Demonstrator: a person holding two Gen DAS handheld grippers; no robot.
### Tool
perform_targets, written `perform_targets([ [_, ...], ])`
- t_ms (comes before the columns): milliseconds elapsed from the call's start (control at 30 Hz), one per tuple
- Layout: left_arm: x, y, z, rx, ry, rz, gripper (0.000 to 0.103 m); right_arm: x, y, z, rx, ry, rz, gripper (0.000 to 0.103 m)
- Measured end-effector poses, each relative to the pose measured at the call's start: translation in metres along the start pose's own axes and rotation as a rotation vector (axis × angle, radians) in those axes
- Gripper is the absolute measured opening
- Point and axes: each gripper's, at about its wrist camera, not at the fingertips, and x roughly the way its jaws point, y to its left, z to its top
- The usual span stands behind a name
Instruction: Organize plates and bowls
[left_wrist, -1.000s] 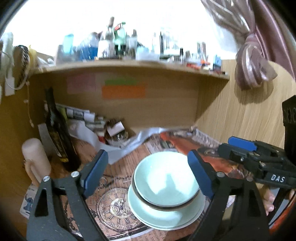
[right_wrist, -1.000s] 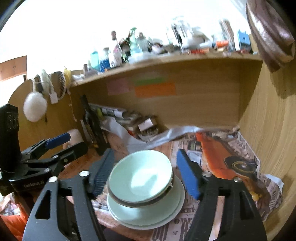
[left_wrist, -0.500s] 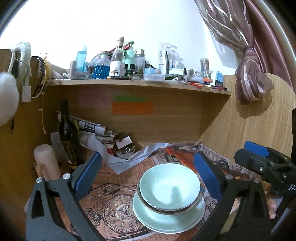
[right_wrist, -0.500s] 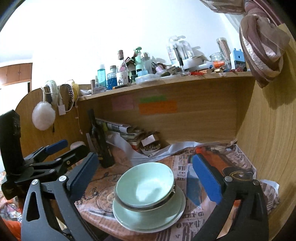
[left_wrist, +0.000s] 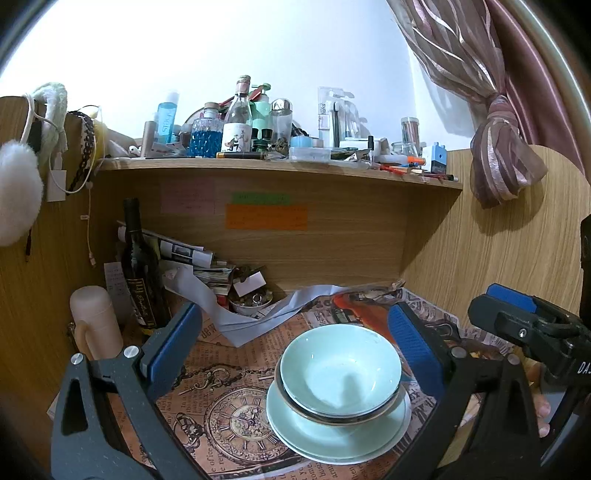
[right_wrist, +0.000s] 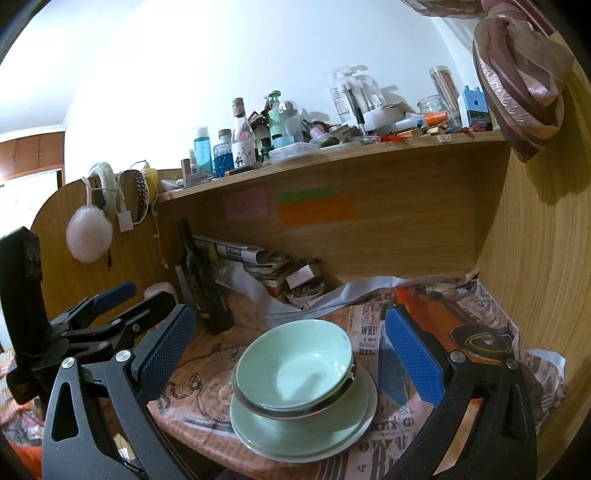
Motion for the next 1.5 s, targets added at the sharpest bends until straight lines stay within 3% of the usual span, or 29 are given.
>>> perform_targets([
  [1500,0.014,-0.003,-0.001,-0.004,0.030,-0.013,0.103,0.017,-0.001,-0.003,0.009,0.036,0.017,0.103],
])
